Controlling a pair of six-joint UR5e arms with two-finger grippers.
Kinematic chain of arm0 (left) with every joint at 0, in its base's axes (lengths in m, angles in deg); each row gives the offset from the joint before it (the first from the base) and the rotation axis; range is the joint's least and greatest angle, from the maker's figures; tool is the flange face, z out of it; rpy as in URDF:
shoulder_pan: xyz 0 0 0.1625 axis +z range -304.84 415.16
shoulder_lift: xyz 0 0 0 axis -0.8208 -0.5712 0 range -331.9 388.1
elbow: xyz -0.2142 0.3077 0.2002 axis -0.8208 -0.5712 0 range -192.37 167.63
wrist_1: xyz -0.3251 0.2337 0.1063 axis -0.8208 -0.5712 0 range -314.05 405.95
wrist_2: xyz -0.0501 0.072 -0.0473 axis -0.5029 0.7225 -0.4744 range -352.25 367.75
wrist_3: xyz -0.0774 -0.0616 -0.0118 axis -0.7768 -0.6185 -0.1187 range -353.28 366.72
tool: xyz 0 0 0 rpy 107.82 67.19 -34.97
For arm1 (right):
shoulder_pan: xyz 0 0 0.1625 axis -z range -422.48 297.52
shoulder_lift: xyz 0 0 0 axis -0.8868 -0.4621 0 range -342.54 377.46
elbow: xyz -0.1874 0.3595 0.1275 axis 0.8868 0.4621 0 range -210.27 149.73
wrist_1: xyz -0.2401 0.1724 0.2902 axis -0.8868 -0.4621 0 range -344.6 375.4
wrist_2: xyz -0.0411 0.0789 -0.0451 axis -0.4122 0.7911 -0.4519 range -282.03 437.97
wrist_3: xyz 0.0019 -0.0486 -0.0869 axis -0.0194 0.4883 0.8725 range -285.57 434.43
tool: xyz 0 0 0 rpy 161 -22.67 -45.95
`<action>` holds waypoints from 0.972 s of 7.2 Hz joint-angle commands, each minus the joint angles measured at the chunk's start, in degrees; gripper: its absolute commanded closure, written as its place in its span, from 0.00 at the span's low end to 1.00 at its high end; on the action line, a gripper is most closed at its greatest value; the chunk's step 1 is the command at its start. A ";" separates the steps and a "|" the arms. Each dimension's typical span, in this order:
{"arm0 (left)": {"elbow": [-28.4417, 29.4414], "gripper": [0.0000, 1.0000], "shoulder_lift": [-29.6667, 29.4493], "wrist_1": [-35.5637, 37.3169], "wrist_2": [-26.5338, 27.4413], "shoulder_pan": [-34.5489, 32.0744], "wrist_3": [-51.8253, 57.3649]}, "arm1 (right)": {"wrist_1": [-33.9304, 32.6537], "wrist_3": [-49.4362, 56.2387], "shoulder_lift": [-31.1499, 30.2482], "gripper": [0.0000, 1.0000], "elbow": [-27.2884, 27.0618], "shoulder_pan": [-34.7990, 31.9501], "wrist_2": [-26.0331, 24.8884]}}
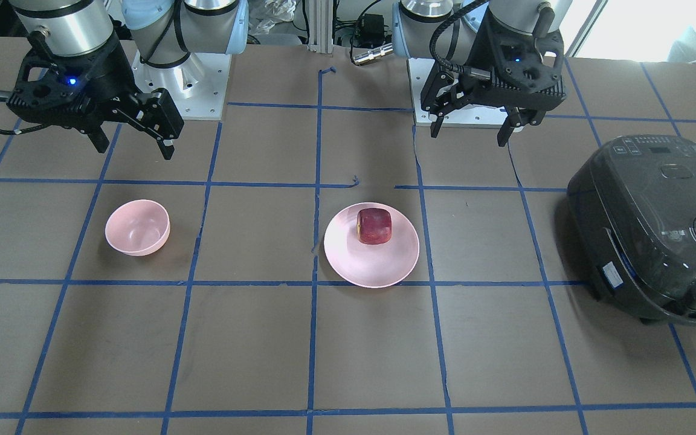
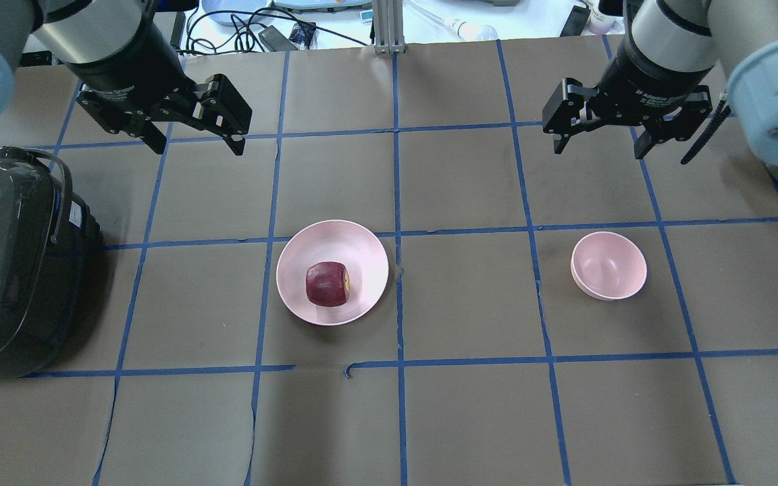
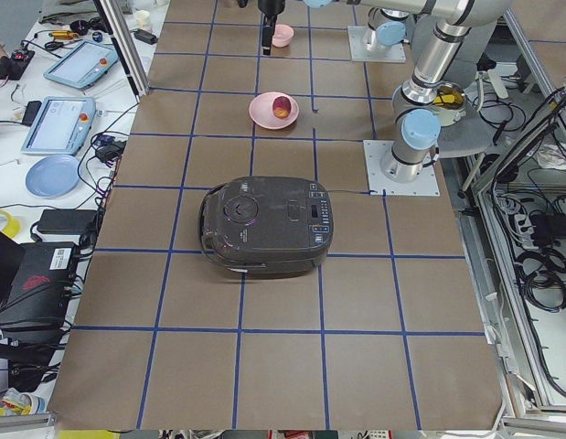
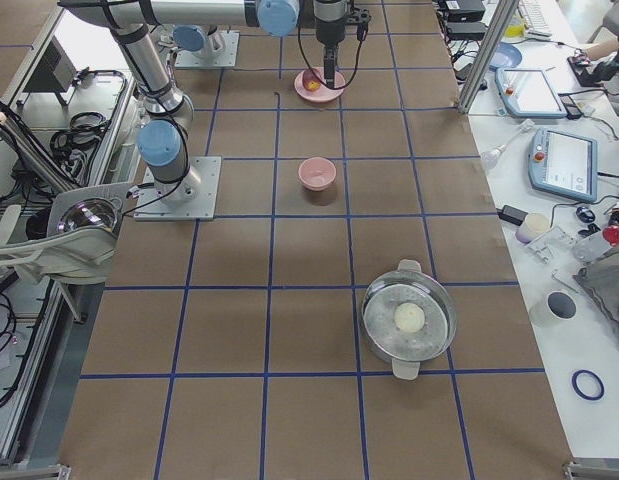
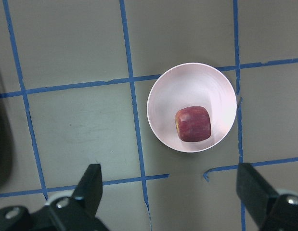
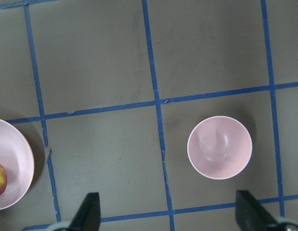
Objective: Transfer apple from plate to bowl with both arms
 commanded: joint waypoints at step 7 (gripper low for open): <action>0.05 0.00 0.13 -0.26 0.20 0.09 -0.01 | 0.61 0.04 0.13 0.00 -0.17 0.09 -0.30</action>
